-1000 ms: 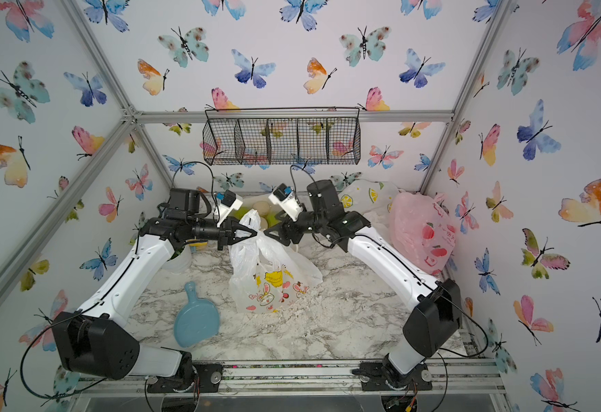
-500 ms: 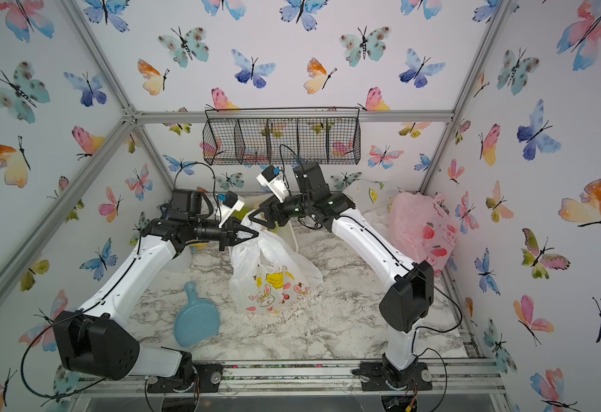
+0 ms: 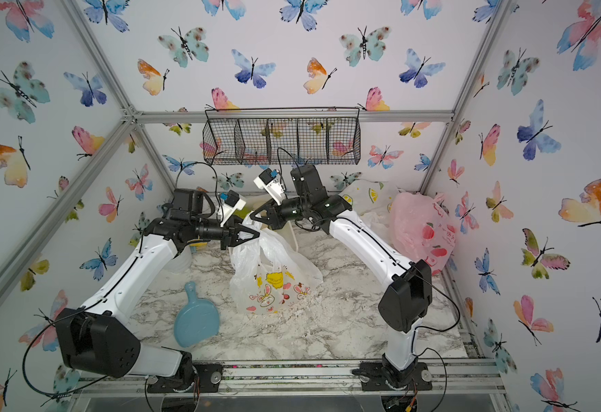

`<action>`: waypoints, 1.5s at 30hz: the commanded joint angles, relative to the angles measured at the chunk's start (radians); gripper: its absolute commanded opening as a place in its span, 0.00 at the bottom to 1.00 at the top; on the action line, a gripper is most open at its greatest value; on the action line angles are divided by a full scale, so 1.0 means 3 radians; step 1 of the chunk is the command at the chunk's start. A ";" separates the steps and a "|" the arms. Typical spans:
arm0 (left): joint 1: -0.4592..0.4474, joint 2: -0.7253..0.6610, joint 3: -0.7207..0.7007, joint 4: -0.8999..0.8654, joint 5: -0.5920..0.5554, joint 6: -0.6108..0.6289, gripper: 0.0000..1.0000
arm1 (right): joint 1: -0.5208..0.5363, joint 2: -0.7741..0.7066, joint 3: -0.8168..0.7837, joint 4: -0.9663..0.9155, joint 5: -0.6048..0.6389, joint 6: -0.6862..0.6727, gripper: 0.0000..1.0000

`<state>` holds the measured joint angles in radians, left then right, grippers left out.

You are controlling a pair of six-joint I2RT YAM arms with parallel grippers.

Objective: Place the pears into plastic bags & tie knots
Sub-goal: Tie the plastic bag at the center of the board.

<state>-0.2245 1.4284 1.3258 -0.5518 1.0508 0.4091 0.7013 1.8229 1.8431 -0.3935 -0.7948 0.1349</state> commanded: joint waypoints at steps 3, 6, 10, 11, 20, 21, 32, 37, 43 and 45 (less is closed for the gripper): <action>-0.0007 0.0006 -0.0070 0.0014 -0.0103 -0.0055 0.25 | 0.0004 -0.0220 -0.0120 0.0166 0.0003 0.0007 0.03; 0.0006 -0.0034 -0.0133 0.0048 -0.0113 -0.0047 0.26 | 0.0000 -0.0290 -0.0183 0.0203 -0.0004 0.0008 0.03; 0.0007 -0.0007 -0.0155 0.0076 -0.0101 -0.0075 0.26 | -0.0003 -0.0353 -0.0209 0.0253 -0.0061 0.0054 0.03; 0.0007 0.0010 -0.0155 0.0074 -0.0103 -0.0075 0.26 | -0.0006 -0.0370 -0.0216 0.0258 -0.0056 0.0055 0.03; 0.0165 -0.0141 -0.0243 0.0220 -0.0103 -0.0197 0.04 | -0.0047 -0.0706 -0.0575 -0.0205 0.0401 -0.0321 0.03; 0.0165 -0.0152 -0.0257 0.0260 -0.0094 -0.0222 0.03 | -0.0045 -0.0741 -0.0609 -0.0273 0.0388 -0.0327 0.03; 0.0161 -0.0037 -0.0180 0.0417 -0.0134 -0.0453 0.00 | 0.0432 -0.0854 -0.1327 -0.0468 0.0287 0.0031 0.03; 0.0157 -0.0016 -0.0184 0.0423 -0.0079 -0.0503 0.00 | 0.0409 -0.0679 -0.1512 -0.0176 0.0510 -0.0089 0.03; 0.0134 -0.0074 -0.0317 0.0443 0.0151 -0.0474 0.09 | 0.0236 -0.0390 -0.1289 -0.0105 0.0388 -0.0271 0.03; 0.0132 -0.0087 -0.0372 0.0433 0.0179 -0.0437 0.12 | 0.0209 -0.0365 -0.1258 -0.0075 0.0359 -0.0286 0.03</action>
<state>-0.1989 1.4223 1.2247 -0.4683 1.0580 0.2752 0.7704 1.6909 1.4494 -0.3435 -0.6552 0.0807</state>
